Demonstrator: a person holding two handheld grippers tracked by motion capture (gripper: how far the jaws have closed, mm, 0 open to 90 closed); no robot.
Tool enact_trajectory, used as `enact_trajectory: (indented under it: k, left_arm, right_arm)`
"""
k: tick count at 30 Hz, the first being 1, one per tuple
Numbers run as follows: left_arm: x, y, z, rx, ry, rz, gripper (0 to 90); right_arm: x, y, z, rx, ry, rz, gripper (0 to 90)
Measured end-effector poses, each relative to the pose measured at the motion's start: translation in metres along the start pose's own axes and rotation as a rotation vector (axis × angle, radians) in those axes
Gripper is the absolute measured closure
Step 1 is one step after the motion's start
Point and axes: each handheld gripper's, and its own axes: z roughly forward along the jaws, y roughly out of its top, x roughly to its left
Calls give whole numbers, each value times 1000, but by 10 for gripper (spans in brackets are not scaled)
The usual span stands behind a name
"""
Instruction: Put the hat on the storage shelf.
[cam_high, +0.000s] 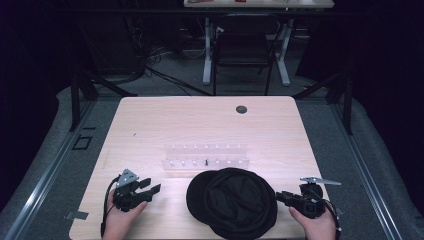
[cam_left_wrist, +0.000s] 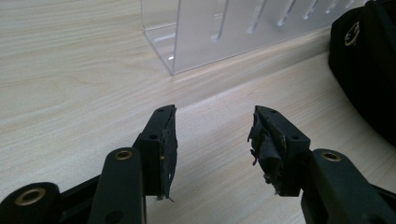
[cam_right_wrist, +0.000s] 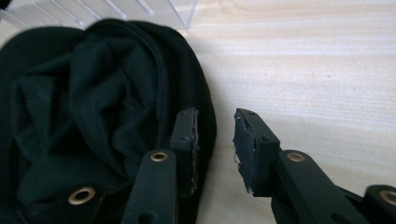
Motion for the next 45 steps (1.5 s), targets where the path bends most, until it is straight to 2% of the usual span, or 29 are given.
enact_trajectory:
  k: [1,3,5,7,10,13,20,29,38,45]
  left_arm:
    - [1,0,0,3,-1,1,506]
    - [1,0,0,3,0,1,506]
    - [1,0,0,4,-1,1,506]
    - [0,0,0,3,-1,4,506]
    - [0,0,0,6,1,6,506]
    - [0,0,1,5,2,3,506]
    - [-1,0,1,8,-1,7,506]
    - [-1,0,1,1,3,6,506]
    - [-1,0,1,8,2,11,506]
    - [-1,-1,1,9,6,16,506]
  right_arm:
    - [1,1,-3,-16,10,4,696]
    - [2,1,-4,-15,20,10,700]
    - [3,1,-3,8,39,5,709]
    - [5,-1,5,43,32,-1,724]
    - [4,-1,9,63,41,4,740]
    - [3,-1,12,68,63,21,768]
    - [0,0,16,67,77,35,853]
    - [0,6,15,39,29,9,874]
    - [-19,13,11,24,17,26,871]
    - [-28,22,11,14,-2,28,871]
